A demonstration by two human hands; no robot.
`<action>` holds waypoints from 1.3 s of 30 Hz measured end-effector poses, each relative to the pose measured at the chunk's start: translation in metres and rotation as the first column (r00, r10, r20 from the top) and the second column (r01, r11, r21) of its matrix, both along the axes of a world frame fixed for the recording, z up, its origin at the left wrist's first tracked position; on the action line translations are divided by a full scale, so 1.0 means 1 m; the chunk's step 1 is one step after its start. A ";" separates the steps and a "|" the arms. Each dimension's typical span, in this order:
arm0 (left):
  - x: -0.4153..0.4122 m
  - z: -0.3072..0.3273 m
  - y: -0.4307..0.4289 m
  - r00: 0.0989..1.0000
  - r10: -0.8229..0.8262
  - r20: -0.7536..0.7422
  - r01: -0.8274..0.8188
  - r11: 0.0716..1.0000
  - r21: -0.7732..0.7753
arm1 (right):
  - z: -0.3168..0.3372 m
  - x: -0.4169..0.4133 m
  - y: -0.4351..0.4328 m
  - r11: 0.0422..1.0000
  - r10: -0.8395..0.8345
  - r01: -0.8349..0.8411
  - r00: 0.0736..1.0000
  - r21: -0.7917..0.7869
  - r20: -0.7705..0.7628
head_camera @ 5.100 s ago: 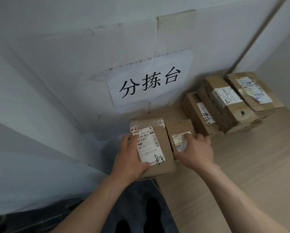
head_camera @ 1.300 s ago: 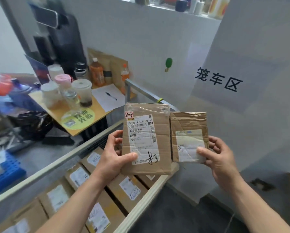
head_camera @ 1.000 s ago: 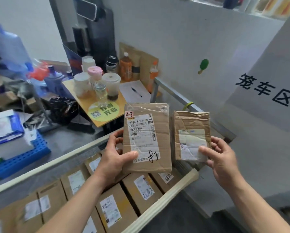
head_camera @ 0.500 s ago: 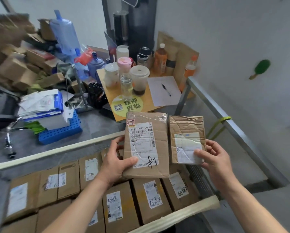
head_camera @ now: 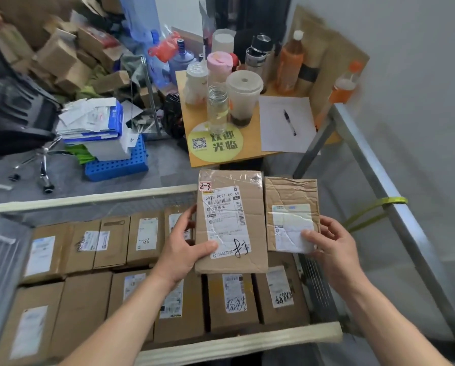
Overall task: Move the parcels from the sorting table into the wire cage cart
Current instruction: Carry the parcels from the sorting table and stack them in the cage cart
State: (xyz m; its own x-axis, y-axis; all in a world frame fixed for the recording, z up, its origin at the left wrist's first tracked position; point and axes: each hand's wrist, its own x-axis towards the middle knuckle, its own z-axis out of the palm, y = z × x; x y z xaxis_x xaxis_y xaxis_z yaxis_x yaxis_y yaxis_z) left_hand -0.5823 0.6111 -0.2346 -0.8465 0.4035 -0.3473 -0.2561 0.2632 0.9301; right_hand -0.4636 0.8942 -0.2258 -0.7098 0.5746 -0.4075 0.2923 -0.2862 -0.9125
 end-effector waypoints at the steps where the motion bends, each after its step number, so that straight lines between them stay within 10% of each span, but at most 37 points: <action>1: -0.001 -0.005 -0.001 1.000 0.002 0.018 -0.002 1.000 0.001 | -0.005 -0.002 -0.002 1.000 -0.001 0.001 1.000 -0.003 0.011; 39: -0.055 -0.232 0.110 0.924 0.059 0.379 -0.072 0.997 0.022 | -0.222 -0.051 0.058 0.969 -0.161 0.105 0.957 0.225 0.243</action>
